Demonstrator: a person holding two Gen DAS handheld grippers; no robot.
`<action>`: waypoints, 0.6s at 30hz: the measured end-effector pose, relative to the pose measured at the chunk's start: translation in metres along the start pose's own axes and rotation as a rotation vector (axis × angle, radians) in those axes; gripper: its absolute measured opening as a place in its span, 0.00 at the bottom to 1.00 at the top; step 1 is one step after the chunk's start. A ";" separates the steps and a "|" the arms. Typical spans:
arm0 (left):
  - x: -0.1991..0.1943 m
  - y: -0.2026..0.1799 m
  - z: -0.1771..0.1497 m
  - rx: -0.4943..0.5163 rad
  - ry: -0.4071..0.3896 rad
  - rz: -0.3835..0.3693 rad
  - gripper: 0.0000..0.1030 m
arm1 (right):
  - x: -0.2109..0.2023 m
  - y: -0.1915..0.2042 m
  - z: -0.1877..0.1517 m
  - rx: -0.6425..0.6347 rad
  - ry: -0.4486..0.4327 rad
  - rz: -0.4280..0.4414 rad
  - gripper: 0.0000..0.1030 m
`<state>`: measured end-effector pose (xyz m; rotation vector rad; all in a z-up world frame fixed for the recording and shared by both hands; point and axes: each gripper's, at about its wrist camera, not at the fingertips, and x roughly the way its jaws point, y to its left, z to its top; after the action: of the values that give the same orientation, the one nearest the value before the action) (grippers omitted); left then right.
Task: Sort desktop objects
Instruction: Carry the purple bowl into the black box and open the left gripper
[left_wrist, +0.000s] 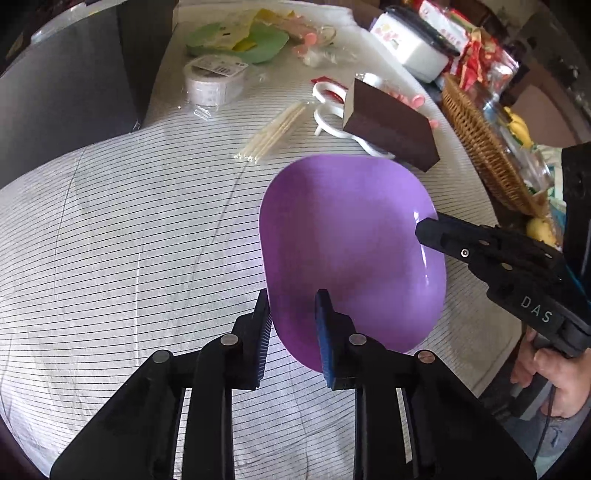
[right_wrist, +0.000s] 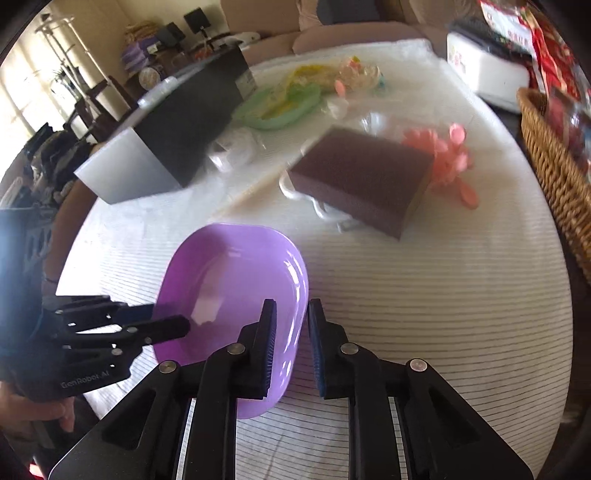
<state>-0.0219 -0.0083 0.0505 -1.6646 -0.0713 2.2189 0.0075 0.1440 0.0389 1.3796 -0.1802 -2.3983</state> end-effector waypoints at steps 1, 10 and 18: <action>-0.009 0.003 0.002 -0.003 -0.011 -0.008 0.20 | -0.007 0.005 0.004 -0.008 -0.019 0.014 0.16; -0.129 0.061 0.097 -0.005 -0.162 0.016 0.20 | -0.043 0.083 0.135 -0.154 -0.169 0.120 0.16; -0.166 0.152 0.247 -0.035 -0.221 0.118 0.20 | 0.006 0.155 0.303 -0.245 -0.236 0.138 0.16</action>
<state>-0.2526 -0.1597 0.2389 -1.4690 -0.0708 2.4974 -0.2156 -0.0226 0.2339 0.9452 -0.0384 -2.3692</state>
